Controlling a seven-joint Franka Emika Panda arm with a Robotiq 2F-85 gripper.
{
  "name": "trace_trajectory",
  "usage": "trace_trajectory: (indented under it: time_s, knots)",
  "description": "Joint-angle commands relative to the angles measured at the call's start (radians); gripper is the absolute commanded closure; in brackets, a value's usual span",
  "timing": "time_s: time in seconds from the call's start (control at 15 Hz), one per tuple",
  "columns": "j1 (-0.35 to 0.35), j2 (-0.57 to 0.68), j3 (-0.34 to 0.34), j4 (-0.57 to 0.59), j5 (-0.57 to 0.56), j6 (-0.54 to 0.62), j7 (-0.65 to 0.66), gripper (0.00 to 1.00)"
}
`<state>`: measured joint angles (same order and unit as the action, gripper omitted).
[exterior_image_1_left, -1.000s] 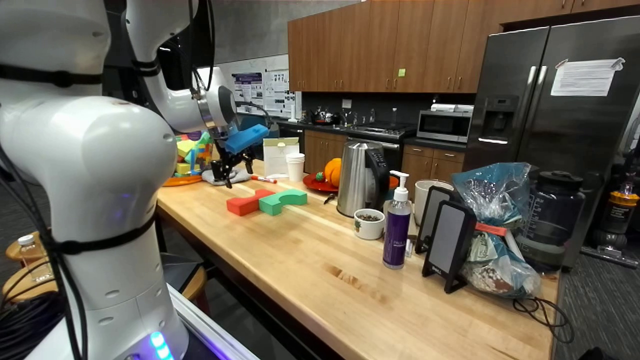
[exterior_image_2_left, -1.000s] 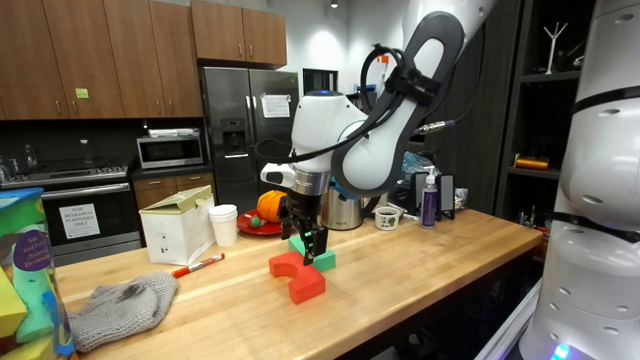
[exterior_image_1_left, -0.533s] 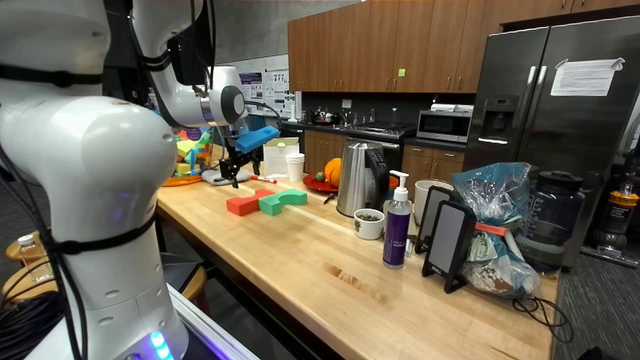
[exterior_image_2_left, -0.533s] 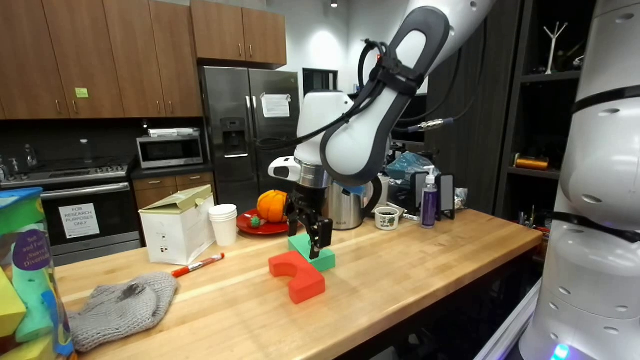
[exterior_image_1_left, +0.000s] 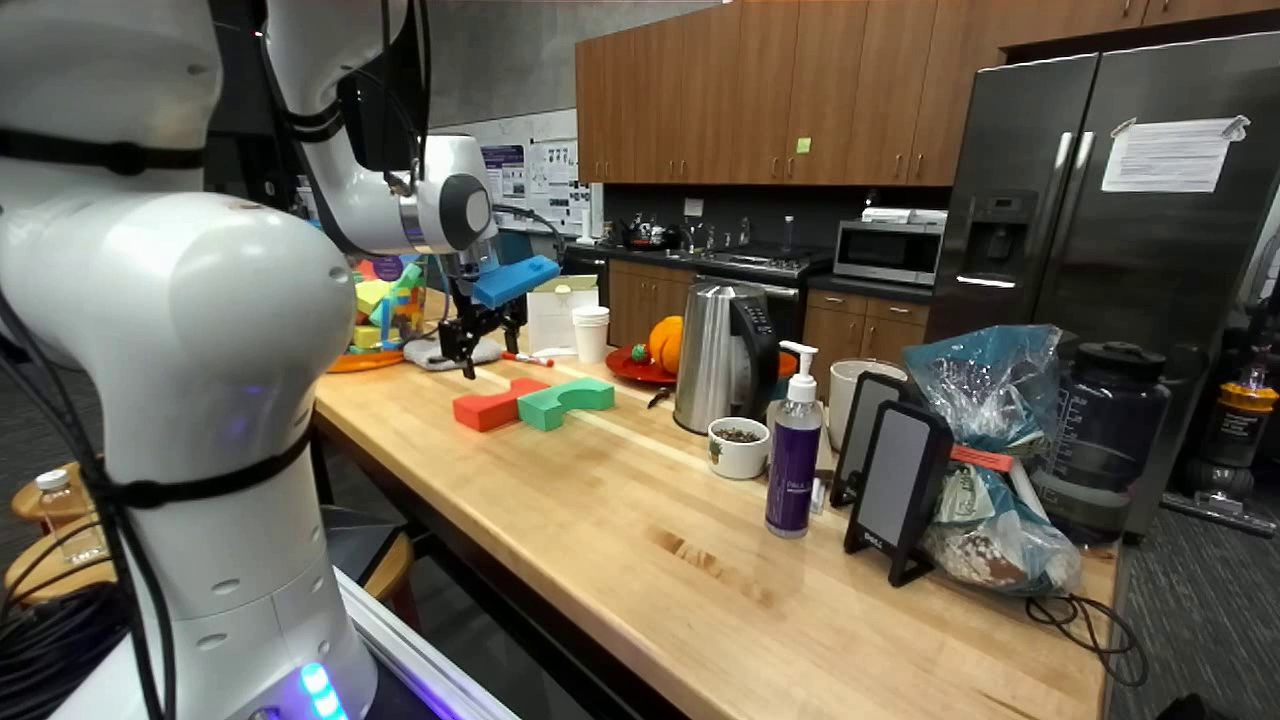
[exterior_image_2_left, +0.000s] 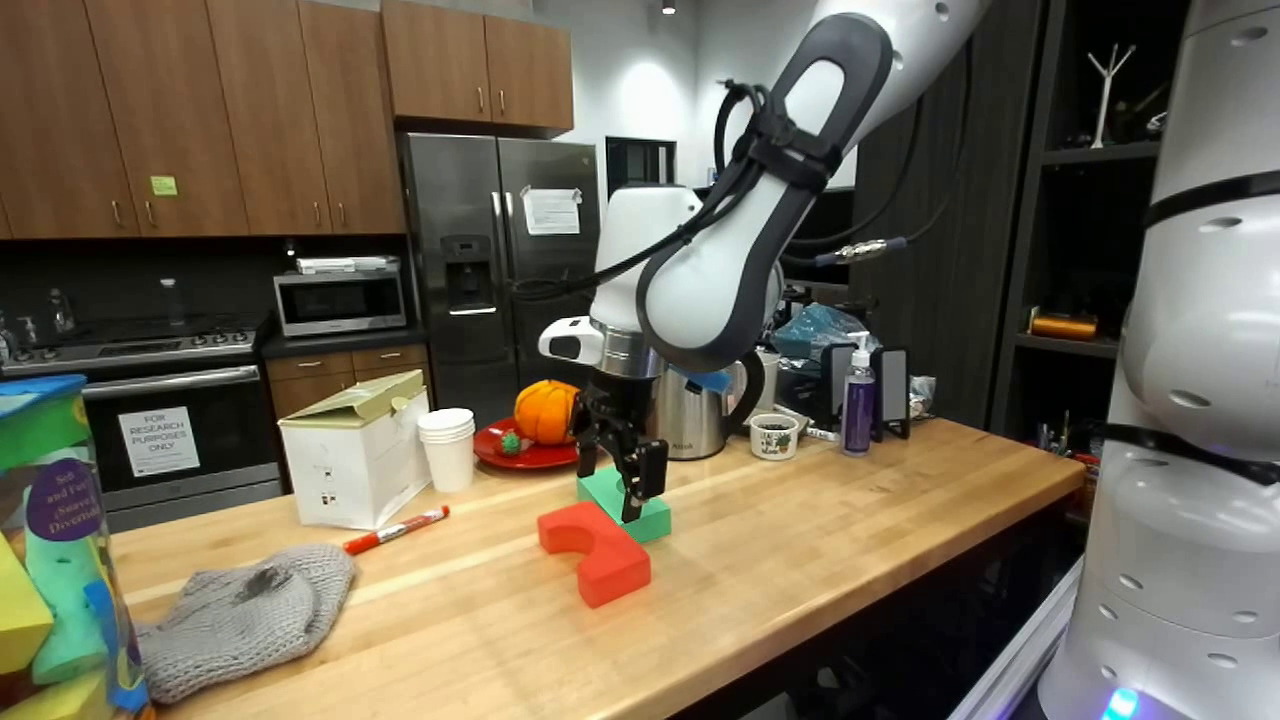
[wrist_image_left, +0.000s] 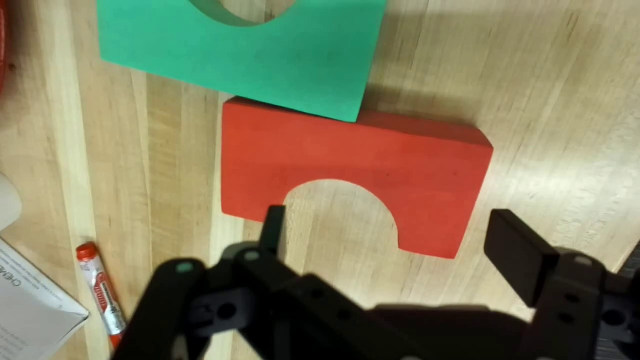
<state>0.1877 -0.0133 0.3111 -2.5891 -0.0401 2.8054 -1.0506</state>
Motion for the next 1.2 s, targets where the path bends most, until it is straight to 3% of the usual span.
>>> trace_trajectory:
  time_s: [0.0, 0.47, 1.13]
  knots:
    - [0.013, 0.013, -0.041, 0.006, -0.085, 0.012, 0.071, 0.00]
    - [0.010, 0.105, -0.069, 0.071, -0.197, -0.008, 0.153, 0.00]
    - [0.001, 0.216, -0.059, 0.149, -0.199, -0.013, 0.164, 0.00]
